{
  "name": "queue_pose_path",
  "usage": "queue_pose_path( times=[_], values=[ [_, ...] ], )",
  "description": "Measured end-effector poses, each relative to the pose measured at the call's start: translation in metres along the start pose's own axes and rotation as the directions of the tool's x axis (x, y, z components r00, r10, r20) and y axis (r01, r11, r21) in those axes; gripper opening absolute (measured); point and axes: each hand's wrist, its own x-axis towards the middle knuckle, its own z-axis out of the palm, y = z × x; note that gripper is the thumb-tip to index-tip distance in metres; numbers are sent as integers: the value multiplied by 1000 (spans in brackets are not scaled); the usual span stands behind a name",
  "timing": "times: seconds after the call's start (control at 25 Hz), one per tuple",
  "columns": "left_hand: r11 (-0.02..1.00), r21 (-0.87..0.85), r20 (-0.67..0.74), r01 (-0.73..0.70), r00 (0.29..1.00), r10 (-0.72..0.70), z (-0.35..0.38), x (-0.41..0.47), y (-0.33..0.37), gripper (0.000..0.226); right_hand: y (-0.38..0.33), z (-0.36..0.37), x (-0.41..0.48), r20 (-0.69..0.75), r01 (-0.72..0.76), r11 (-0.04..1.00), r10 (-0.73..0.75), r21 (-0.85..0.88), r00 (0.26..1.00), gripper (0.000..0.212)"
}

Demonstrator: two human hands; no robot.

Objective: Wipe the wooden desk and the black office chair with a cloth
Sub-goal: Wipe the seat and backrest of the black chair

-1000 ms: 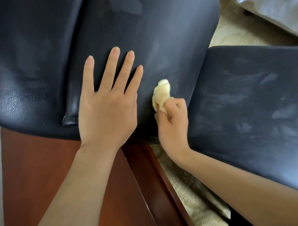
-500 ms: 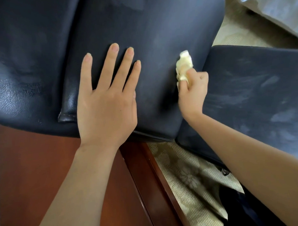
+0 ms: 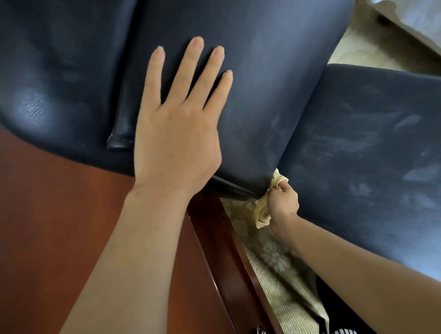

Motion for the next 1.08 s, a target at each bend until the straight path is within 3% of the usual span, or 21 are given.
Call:
queue_pose_path(
  times=[0.2,0.28,0.36,0.4,0.48,0.56,0.6,0.68,0.72,0.76,0.88,0.96,1.08],
  values=[
    [989,-145,67,-28,997,38,-18,-14,-7,56,-23,-2,-41,-21,169,983,-168,70,986,26],
    [995,-67,37,73,997,-70,-29,-31,-16,64,-43,-1,-63,3,309,948,-311,78,951,21],
    [946,45,-44,320,947,-318,-42,-42,-33,79,-70,3,-90,40,519,848,-525,102,850,18],
    [885,31,-63,465,885,-462,-48,-43,-42,87,-87,8,-102,58,641,763,-646,90,761,20],
    [715,-208,24,667,735,-678,-54,-35,-58,95,-121,22,-118,89,825,563,-825,43,558,23],
    [498,-508,161,703,646,-746,-52,-27,-65,92,-153,35,-128,99,934,356,-930,15,353,30],
    [448,-570,177,689,635,-751,-50,-24,-63,88,-165,39,-129,113,976,216,-969,-24,218,34],
    [476,-565,104,674,631,-769,-48,-23,-59,81,-174,41,-119,229,976,-202,-957,-76,-180,35],
    [488,-547,74,680,620,-781,-47,-22,-58,81,-174,39,-108,303,916,-400,-878,-36,-372,35],
    [488,-531,61,693,605,-794,-46,-22,-57,83,-173,34,-95,374,842,-539,-777,21,-507,33],
    [487,-482,37,728,573,-819,-42,-22,-57,90,-158,20,-57,496,624,-773,-500,114,-710,24],
    [491,-471,30,733,570,-821,-39,-23,-57,92,-145,10,-35,523,527,-835,-382,157,-762,21],
    [494,-459,25,738,567,-823,-36,-23,-59,93,-137,-7,-6,605,390,-886,-170,252,-778,27]
  ],
)
